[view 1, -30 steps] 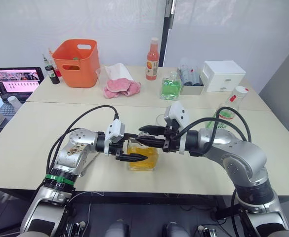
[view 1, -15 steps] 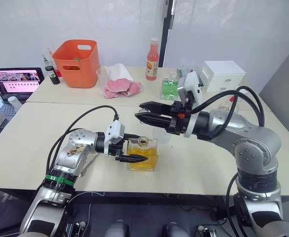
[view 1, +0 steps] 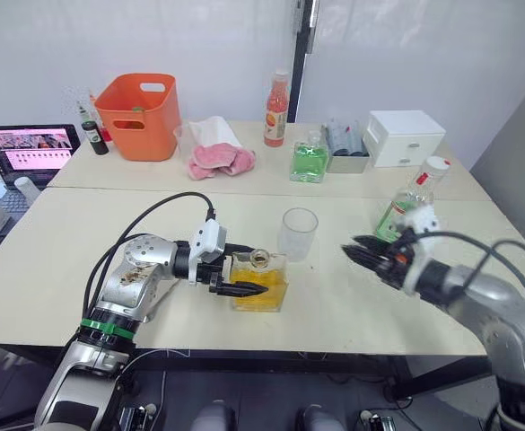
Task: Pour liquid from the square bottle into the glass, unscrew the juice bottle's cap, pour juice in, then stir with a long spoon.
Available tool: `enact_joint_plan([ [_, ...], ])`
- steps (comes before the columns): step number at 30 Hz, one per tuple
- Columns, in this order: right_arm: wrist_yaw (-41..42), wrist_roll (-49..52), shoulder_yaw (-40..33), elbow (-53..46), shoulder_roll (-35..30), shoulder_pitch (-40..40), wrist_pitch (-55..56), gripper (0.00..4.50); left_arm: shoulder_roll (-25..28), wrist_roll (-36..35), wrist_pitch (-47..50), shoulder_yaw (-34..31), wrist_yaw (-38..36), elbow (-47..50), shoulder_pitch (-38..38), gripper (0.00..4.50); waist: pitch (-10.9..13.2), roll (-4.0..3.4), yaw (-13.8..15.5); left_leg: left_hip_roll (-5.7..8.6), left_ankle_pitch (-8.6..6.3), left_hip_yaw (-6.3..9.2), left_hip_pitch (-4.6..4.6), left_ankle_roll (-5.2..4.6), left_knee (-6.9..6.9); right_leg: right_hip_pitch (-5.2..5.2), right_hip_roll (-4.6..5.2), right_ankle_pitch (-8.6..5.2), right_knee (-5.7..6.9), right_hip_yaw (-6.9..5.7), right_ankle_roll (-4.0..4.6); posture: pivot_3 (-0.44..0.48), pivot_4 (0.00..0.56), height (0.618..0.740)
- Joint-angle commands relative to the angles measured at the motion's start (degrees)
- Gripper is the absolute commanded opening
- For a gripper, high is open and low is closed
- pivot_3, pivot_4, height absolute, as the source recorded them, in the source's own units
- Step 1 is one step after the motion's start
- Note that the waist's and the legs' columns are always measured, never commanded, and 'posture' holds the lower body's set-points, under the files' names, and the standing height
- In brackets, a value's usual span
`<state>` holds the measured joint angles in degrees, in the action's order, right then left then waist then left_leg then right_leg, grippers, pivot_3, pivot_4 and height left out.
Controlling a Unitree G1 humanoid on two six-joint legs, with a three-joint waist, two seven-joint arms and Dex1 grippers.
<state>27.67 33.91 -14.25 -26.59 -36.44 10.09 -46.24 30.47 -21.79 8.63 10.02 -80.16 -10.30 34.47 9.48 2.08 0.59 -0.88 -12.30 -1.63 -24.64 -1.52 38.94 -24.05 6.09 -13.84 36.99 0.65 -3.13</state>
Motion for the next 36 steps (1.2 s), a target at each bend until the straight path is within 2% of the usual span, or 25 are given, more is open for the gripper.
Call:
enact_joint_plan([
  [1,-5.8,-7.0,-3.3,2.4,2.7,-3.3,8.0,1.03,0.2,2.4,0.6,2.7,-0.9,-0.1,-1.3,2.84,0.0,-0.04,0.0,0.00,0.00,0.00,0.03,0.00,0.00,0.02,-0.01,0.00,0.00,0.00,-0.01,0.000,0.150,0.715],
  [8,-18.2,-15.7,-4.8,10.0,10.5,-4.2,13.6,1.03,0.4,2.7,0.5,2.8,-0.4,0.6,-1.4,2.84,-0.1,-0.16,-0.1,0.00,0.00,-0.07,0.03,0.00,-0.01,-0.01,-0.02,-0.01,0.01,0.06,-0.01,0.000,0.150,0.715],
  [13,-23.2,-18.7,-4.9,13.8,13.2,-2.8,13.6,1.03,0.5,2.8,0.6,2.8,-0.3,0.6,-1.1,2.84,-0.1,-0.21,-0.1,0.01,0.00,-0.07,0.03,0.00,0.00,0.00,-0.02,-0.01,0.00,0.08,-0.02,0.000,0.150,0.715],
  [25,-24.0,-17.7,-5.5,14.9,15.6,-1.9,10.0,1.03,0.4,3.1,0.6,2.8,-0.1,0.2,-0.5,2.84,-0.1,-0.27,-0.1,0.00,0.00,-0.05,0.19,0.00,-0.01,0.16,-0.02,-0.01,0.00,0.08,-0.02,0.000,0.150,0.715],
  [27,-23.8,-17.7,-5.7,14.8,15.7,-1.8,10.6,2.09,0.3,3.1,0.7,2.8,-0.1,0.1,-0.4,2.84,-0.1,-0.27,-0.1,0.01,0.00,-0.05,0.25,0.00,-0.01,0.22,-0.02,-0.01,-0.01,0.07,-0.02,0.000,0.150,0.715],
  [33,-22.6,-18.3,-6.0,12.9,15.8,-1.5,15.8,4.09,0.3,3.1,0.8,2.7,-0.1,0.2,-0.4,2.84,-0.2,-0.32,-0.1,0.01,0.00,-0.06,0.25,0.00,-0.02,0.22,-0.02,-0.02,-0.01,0.09,-0.02,0.000,0.150,0.715],
  [34,-22.4,-18.2,-6.1,12.5,15.8,-1.4,16.7,4.40,0.3,3.1,0.8,2.7,-0.1,0.2,-0.3,2.84,-0.2,-0.32,-0.1,0.01,0.00,-0.06,0.25,0.00,-0.02,0.21,-0.02,-0.02,-0.01,0.08,-0.02,0.000,0.150,0.715],
  [36,-22.3,-18.0,-6.5,12.1,15.8,-1.1,18.1,4.46,0.3,3.0,0.9,2.6,-0.1,0.2,-0.4,2.84,-0.2,-0.32,-0.1,0.01,0.00,-0.06,0.25,0.00,-0.02,0.21,-0.02,-0.02,-0.01,0.09,-0.02,0.000,0.150,0.715],
])
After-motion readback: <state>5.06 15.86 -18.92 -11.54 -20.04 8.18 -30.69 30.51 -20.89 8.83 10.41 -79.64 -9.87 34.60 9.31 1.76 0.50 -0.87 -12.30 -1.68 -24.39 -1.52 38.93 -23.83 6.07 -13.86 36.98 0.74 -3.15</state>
